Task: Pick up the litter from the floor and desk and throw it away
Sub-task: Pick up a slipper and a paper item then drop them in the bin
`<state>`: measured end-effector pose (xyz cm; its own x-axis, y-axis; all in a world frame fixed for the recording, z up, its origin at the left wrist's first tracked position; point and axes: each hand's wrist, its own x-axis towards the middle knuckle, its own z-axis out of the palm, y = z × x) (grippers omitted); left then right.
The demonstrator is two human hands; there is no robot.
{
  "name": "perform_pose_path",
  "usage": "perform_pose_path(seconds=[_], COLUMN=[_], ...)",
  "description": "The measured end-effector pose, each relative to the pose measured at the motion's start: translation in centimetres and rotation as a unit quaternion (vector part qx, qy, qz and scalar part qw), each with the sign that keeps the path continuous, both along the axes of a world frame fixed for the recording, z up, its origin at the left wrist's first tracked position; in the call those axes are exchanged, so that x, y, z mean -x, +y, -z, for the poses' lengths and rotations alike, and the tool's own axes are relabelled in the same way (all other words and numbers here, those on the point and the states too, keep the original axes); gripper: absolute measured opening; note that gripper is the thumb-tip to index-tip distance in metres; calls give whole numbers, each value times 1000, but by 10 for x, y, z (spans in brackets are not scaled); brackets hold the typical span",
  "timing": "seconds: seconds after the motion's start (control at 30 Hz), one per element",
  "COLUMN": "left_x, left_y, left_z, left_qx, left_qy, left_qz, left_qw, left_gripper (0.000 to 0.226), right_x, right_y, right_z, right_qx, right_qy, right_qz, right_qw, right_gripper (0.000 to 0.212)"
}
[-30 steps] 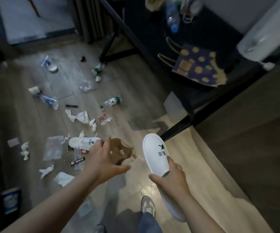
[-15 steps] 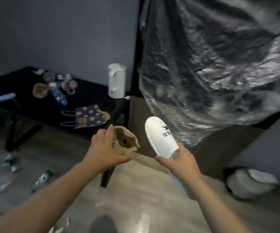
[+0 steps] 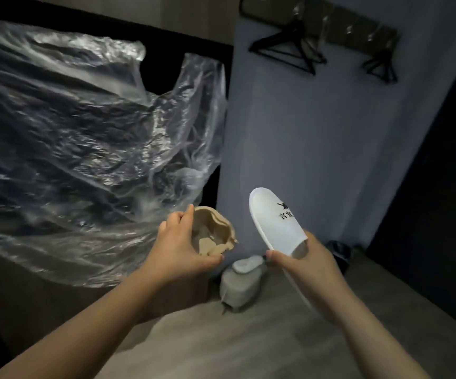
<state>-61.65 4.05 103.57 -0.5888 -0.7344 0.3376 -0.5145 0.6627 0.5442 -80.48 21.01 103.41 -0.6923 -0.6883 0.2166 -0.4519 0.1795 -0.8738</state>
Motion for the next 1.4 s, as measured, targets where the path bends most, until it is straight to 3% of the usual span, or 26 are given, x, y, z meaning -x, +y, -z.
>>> perform_pose_path(seconds=[0.2, 0.47, 0.97, 1.1, 1.4], left_x=[158, 324, 646, 722, 914], left_y=[56, 72, -27, -42, -69], left_z=[-7, 18, 47, 62, 79], left_qx=[12, -31, -50, -56, -48], left_qy=[32, 6, -8, -31, -84], left_qz=[100, 186, 229, 246, 231], left_qw=[994, 982, 972, 967, 968], left_gripper=[120, 101, 109, 113, 90], right_x=[129, 271, 562, 635, 836], right_y=[85, 140, 74, 60, 21], right_z=[-20, 2, 25, 40, 80], right_qx=[-10, -47, -112, -114, -114], right_qy=[11, 28, 3, -4, -28], right_qz=[99, 234, 323, 324, 297], right_qw=[995, 971, 940, 939, 947], right_gripper=[75, 78, 86, 78, 74])
